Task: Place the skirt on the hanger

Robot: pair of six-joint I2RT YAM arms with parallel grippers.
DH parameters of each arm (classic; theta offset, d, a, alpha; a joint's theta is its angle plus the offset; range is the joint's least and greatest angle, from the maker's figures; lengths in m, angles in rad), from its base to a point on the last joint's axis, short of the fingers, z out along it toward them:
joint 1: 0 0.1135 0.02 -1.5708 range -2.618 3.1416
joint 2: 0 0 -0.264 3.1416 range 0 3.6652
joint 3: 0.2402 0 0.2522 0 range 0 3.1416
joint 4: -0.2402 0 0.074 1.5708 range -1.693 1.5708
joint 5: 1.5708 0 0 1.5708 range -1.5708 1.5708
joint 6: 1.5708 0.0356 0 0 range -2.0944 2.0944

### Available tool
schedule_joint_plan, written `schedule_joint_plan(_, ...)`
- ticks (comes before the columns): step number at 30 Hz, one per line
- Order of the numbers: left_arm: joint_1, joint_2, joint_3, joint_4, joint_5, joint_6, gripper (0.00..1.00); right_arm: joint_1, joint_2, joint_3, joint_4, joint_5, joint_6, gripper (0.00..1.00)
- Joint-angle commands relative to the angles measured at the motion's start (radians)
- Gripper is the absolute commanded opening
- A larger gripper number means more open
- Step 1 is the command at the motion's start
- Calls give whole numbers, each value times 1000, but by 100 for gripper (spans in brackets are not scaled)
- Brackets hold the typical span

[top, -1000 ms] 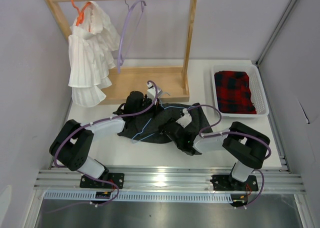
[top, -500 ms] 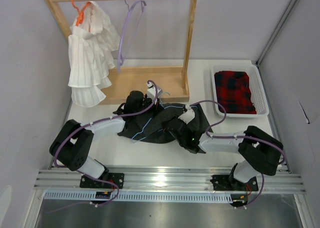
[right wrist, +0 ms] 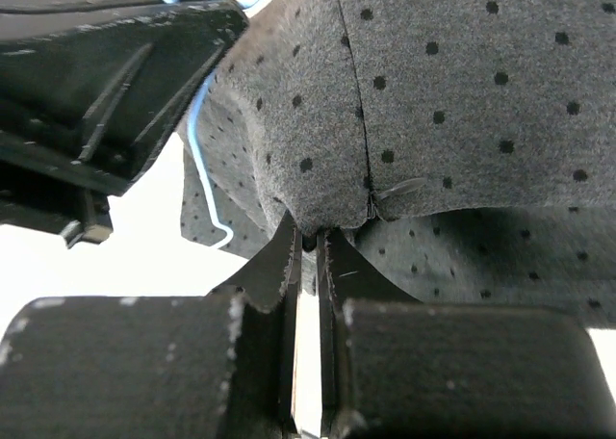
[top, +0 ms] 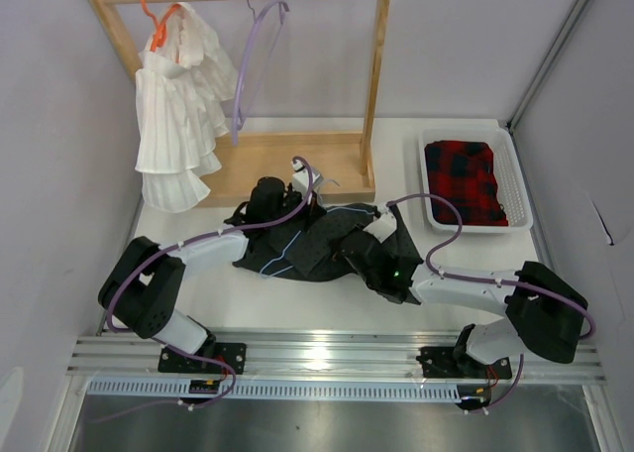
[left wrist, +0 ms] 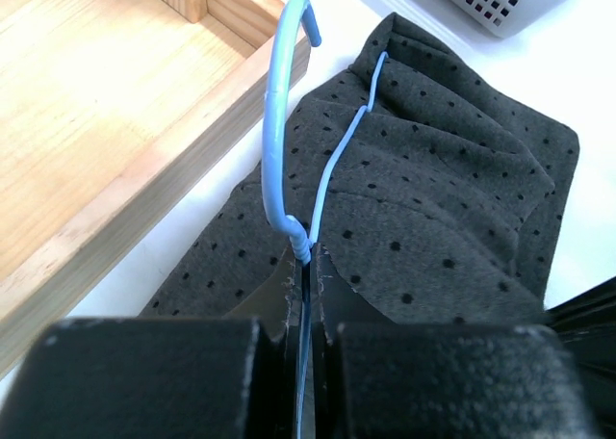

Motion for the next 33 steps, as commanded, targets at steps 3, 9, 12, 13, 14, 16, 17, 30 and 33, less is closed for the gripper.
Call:
schedule_joint_plan(3,14,-34,35,45,-23,57,0,8,-60,-4,-52,22,-16,0)
schedule_joint_plan(9,17,-42,50,61,-38,62,0,37,-89,-14,-108,5,-20,0)
schedule_joint_plan(12,14,-71,42,90,-26,39,0,58,-91,-23,-153,7,-13,0)
schedule_joint_plan(13,14,-88,39,91,-29,37,0,66,-92,-26,-156,5,-13,0)
schedule_joint_plan(14,14,-94,36,107,-31,36,0,72,-98,-27,-161,8,-13,0)
schedule_joint_plan(16,15,-97,39,110,-32,43,0,98,-107,-24,-179,19,-19,0)
schedule_joint_plan(17,15,-96,39,114,-31,45,0,107,-110,-23,-187,22,-17,0)
schedule_joint_plan(30,23,-223,59,-2,-69,96,0,164,-268,-109,-323,102,36,0)
schedule_joint_plan(33,29,-254,73,-45,-69,114,0,163,-278,-106,-319,88,4,0)
